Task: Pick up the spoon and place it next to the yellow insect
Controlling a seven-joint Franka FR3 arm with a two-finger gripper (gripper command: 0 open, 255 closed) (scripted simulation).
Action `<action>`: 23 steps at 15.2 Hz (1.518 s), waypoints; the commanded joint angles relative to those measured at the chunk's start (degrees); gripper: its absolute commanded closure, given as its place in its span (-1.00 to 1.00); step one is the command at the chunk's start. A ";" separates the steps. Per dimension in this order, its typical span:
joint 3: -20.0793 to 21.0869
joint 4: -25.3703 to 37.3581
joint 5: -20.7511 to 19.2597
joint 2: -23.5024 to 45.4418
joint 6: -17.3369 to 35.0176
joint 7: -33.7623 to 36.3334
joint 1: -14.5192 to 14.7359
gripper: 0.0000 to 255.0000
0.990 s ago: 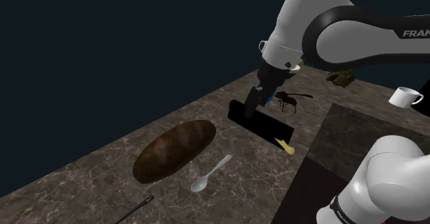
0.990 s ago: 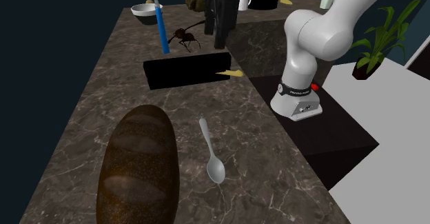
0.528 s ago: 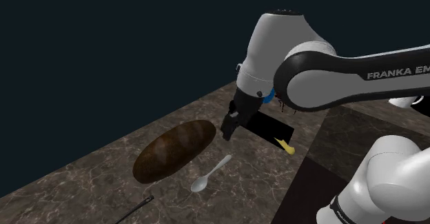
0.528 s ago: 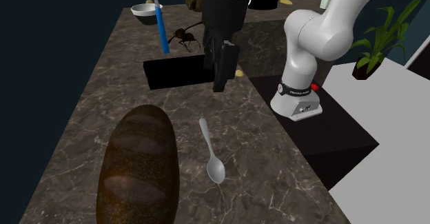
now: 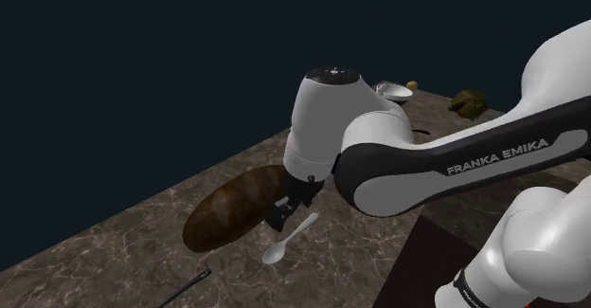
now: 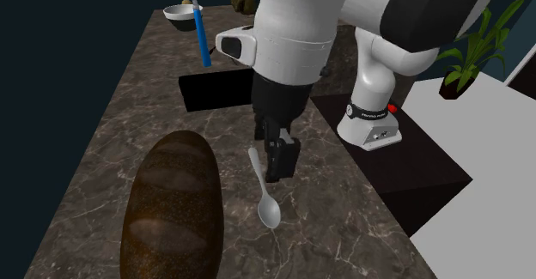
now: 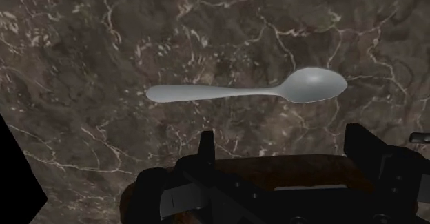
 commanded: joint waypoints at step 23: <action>8.97 4.57 -20.22 20.75 10.13 20.34 -4.25 1.00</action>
